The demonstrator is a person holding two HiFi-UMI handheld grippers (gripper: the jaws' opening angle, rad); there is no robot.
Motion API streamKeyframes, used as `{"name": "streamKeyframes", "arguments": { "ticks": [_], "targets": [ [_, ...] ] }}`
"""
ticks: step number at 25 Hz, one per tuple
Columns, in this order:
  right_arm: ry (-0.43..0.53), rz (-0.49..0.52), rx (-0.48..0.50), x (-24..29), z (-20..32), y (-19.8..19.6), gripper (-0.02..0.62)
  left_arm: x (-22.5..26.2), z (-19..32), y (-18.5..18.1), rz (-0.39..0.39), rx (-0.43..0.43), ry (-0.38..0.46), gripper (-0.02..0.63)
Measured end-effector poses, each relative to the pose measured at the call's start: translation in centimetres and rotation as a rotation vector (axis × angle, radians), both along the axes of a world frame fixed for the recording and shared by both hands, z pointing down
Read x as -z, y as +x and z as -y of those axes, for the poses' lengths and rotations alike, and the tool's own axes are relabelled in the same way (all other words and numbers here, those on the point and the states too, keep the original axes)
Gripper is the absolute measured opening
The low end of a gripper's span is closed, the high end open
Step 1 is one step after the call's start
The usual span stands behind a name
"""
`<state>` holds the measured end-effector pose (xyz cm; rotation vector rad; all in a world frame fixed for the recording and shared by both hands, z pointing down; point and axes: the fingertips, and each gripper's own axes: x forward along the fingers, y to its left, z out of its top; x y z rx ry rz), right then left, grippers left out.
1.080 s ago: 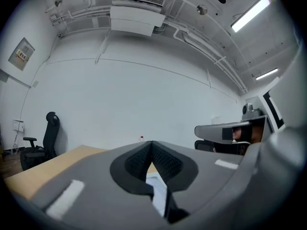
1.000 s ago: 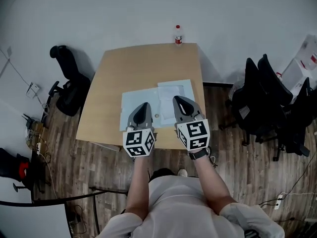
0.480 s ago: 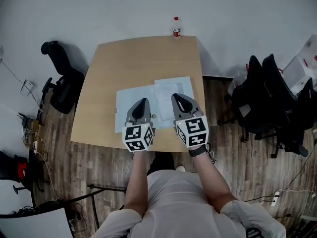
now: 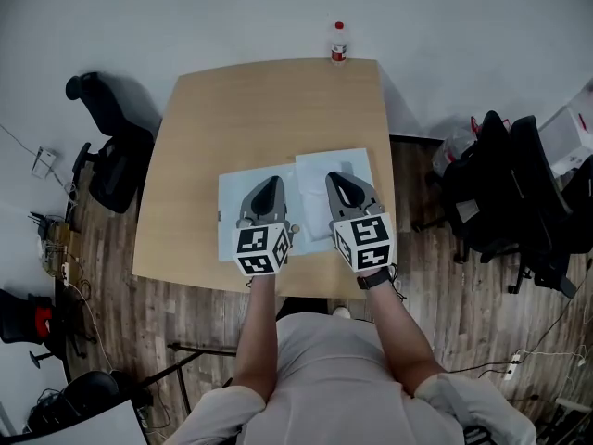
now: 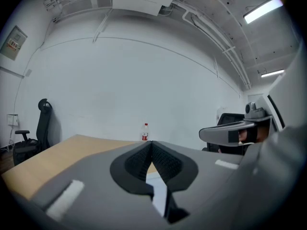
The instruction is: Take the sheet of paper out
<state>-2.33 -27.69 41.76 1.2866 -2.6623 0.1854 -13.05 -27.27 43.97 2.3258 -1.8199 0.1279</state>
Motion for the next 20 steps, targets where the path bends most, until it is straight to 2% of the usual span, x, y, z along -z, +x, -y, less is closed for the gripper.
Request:
{"name": "streamKeyframes", "arguments": {
  "ticks": [9,20],
  "targets": [
    [-0.083,-0.024,-0.027,-3.3,3.7,0.5,0.014,-4.1,3.6,-0.4,-0.023,-0.024,-0.101,0.009],
    [-0.142,-0.055,-0.017,-6.7,5.8,0.2,0.014,-10.4,5.6,-0.3,0.024,-0.068,-0.259,0.009]
  ]
}}
